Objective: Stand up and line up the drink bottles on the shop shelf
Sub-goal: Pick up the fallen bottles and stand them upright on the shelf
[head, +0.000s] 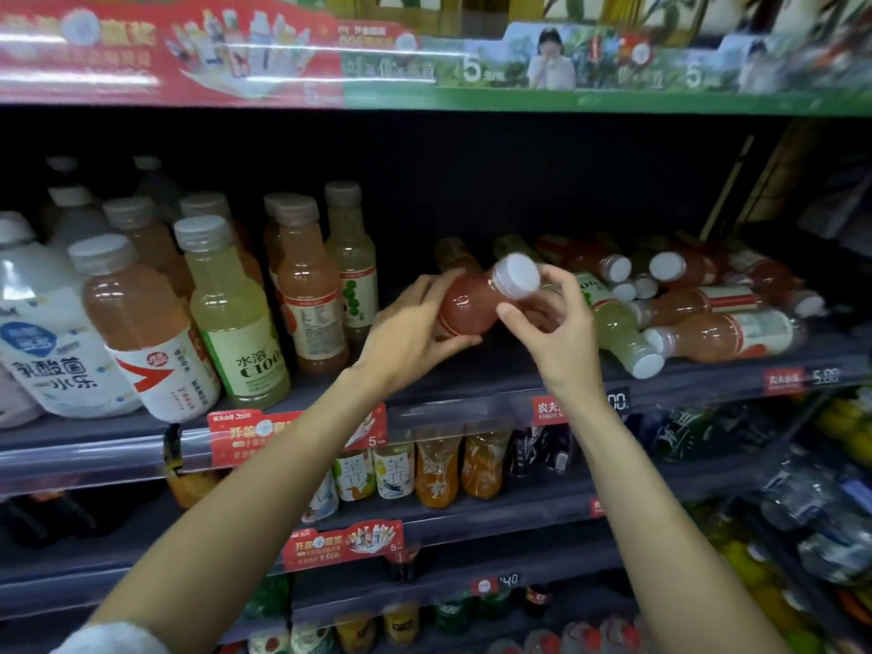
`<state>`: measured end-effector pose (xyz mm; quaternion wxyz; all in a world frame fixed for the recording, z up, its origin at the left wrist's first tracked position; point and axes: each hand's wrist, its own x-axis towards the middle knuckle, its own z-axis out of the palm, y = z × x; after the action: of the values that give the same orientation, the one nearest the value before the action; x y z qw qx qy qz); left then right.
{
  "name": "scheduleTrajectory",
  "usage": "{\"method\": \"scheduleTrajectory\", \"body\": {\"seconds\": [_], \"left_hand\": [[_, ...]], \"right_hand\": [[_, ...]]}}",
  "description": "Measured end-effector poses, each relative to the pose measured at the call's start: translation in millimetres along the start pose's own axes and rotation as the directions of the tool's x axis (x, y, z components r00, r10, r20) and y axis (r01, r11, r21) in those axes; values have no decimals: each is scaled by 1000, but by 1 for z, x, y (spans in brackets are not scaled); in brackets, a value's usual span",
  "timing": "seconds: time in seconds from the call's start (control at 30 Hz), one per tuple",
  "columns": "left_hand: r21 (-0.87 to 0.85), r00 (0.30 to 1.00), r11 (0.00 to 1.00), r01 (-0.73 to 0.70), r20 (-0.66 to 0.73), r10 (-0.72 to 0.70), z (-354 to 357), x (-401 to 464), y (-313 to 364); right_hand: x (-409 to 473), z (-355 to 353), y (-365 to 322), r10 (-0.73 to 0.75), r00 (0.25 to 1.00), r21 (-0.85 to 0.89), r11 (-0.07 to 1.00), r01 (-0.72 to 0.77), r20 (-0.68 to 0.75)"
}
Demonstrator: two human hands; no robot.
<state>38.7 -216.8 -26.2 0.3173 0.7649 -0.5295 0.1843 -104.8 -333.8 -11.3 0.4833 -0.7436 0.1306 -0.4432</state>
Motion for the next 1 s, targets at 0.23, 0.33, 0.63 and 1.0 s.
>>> {"method": "scheduleTrajectory", "body": {"seconds": [0.23, 0.33, 0.63, 1.0], "left_hand": [[-300, 909, 918, 259, -246, -337, -33, -19, -9], [-273, 837, 902, 334, -354, -417, -42, -23, -7], [113, 858, 947, 302, -464, -218, -36, -59, -14], [141, 828, 934, 327, -519, -212, -50, -76, -31]], "right_hand": [[-7, 50, 16, 37, 930, -83, 996, -7, 366], [-13, 83, 16, 24, 932, -69, 998, 1, 360], [-19, 119, 22, -20, 950, -104, 993, 55, 311], [-27, 146, 21, -102, 939, -41, 992, 122, 328]]}}
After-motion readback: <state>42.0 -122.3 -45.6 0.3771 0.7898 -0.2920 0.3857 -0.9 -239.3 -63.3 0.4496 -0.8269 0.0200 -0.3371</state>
